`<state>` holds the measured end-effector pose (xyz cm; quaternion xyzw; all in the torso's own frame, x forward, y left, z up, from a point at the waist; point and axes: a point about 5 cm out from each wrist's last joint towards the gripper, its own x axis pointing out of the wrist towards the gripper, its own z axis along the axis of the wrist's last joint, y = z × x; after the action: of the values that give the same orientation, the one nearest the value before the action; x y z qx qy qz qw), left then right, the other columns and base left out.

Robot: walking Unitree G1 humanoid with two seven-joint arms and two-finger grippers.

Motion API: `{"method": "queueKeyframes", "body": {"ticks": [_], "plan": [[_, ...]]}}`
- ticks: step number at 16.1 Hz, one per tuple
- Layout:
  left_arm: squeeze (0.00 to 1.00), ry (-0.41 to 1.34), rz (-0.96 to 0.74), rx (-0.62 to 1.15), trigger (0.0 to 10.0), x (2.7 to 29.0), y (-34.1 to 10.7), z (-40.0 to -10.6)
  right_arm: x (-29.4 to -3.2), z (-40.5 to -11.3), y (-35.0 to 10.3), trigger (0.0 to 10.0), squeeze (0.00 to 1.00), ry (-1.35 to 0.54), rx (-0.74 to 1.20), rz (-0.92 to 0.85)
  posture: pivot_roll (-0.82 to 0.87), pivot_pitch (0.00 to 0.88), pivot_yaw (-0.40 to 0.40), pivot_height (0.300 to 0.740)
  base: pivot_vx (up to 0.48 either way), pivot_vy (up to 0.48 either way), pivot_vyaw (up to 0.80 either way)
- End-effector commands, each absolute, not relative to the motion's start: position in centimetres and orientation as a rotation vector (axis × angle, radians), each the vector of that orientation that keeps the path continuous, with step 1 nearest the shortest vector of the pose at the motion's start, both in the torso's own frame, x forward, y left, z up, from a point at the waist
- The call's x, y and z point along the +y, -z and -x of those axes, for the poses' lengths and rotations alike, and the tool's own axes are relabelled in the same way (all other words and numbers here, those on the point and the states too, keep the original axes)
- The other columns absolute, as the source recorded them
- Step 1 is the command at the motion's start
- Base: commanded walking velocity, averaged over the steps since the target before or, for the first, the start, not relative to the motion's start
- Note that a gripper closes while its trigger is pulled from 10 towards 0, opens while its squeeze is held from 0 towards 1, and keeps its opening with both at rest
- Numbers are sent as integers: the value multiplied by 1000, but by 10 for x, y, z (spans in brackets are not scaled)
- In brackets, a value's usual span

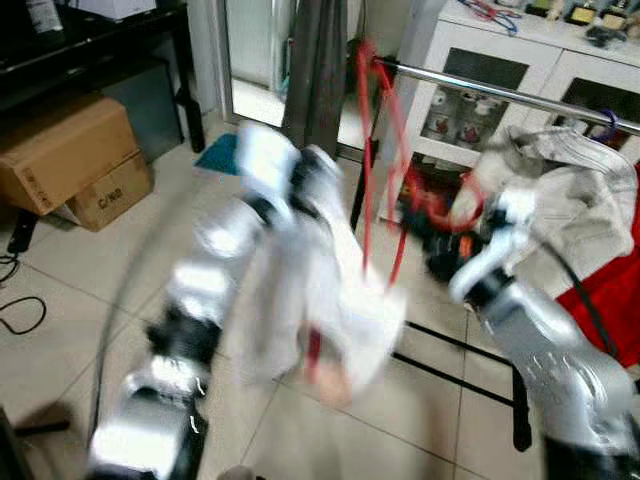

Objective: Hang hanger

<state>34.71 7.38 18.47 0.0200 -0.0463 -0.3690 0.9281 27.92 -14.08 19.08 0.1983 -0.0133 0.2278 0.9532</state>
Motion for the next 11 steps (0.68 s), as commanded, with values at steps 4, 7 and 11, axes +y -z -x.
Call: {"method": "queueKeyframes", "body": {"ticks": [4, 7, 11], "plan": [[0, 961, 8, -134, 0, 54, -198, -315, -172, -298, -193, 0, 0, -154, -73, -428, 20, 0, -53, 740, 0, 0, 0], [0, 754, 16, -122, 0, 84, -196, -314, -190, -296, -176, 10000, 0, -54, 48, -286, 36, 0, -68, 740, 0, 0, 0], [0, 478, -9, 4, 10000, 132, -165, -296, -201, -271, -152, 10000, 0, 27, 165, -158, 25, 0, -53, 740, 0, 0, -392]]}}
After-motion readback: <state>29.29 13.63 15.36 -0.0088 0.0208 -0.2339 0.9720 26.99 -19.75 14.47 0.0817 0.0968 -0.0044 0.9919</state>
